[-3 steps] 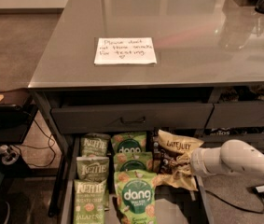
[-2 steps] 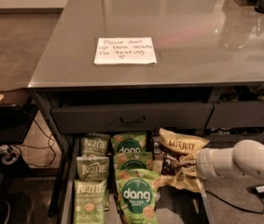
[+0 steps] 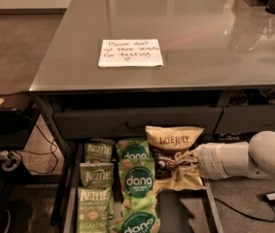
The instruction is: Pick brown chip bag from middle drawer and place on counter
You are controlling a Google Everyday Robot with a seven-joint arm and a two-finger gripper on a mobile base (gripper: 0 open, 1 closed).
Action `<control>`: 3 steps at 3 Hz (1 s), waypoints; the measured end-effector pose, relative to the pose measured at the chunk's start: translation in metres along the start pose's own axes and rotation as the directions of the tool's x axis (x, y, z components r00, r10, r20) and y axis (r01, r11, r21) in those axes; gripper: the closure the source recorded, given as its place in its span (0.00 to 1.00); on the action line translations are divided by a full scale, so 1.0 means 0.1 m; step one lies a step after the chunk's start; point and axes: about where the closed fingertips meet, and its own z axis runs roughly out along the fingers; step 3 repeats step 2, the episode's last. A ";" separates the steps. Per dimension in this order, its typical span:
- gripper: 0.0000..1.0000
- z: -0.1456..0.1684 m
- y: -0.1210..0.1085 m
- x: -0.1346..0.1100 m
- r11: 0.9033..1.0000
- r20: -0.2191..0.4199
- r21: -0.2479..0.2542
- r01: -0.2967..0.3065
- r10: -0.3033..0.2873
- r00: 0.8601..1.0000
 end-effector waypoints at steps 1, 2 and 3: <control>1.00 -0.06 -0.17 -0.32 0.998 0.035 0.008 0.067 -0.068 0.997; 1.00 -0.12 -0.27 -0.53 0.994 0.052 0.018 0.109 -0.110 0.993; 1.00 -0.12 -0.27 -0.53 0.994 0.052 0.018 0.109 -0.110 0.993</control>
Offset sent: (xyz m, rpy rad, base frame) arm -0.0136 0.0474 0.0762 0.0195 -0.1182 0.1333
